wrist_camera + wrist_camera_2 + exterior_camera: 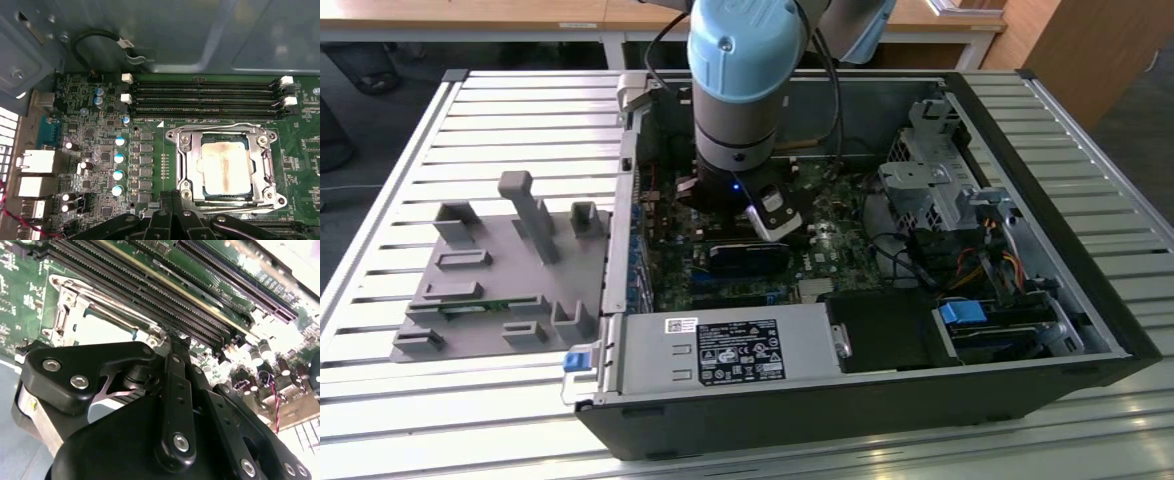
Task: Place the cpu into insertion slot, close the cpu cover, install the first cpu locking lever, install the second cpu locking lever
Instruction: 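Install the second cpu locking lever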
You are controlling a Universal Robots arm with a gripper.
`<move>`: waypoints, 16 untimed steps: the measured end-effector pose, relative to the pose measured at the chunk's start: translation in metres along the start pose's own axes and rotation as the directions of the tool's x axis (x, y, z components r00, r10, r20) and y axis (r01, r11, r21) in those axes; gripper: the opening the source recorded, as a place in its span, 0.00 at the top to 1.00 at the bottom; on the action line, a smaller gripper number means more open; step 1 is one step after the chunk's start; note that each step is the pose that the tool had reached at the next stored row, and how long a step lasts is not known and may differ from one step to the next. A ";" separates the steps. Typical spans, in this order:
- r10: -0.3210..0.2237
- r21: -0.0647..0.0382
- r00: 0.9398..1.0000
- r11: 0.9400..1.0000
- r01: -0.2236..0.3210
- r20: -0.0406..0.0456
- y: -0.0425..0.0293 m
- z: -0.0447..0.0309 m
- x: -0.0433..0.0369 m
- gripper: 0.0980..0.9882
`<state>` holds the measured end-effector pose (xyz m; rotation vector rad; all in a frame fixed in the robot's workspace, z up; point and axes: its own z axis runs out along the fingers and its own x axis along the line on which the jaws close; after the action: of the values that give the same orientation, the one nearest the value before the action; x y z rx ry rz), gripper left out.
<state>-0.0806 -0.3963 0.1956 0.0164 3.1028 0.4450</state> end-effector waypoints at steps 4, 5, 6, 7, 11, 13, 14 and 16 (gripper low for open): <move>0.000 0.000 1.000 1.000 0.000 0.000 0.0023 -0.0076 0.0000 0.99; 0.000 0.000 1.000 1.000 0.000 0.000 0.0028 -0.0093 -0.0001 0.99; 0.000 0.000 1.000 1.000 0.000 0.000 0.0033 -0.0110 -0.0001 0.99; 0.001 0.000 1.000 1.000 -0.001 0.000 0.0037 -0.0123 0.0000 0.99; 0.001 0.000 1.000 1.000 -0.001 -0.001 0.0060 -0.0201 -0.0001 0.99; 0.001 0.000 1.000 1.000 -0.001 -0.001 0.0079 -0.0268 -0.0002 0.99; 0.002 0.000 1.000 1.000 -0.002 -0.001 0.0088 -0.0300 -0.0002 0.99; 0.002 0.000 1.000 1.000 -0.002 -0.001 0.0101 -0.0344 -0.0002 0.99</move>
<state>-0.0806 -0.3962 0.2314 0.0184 3.1045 0.4452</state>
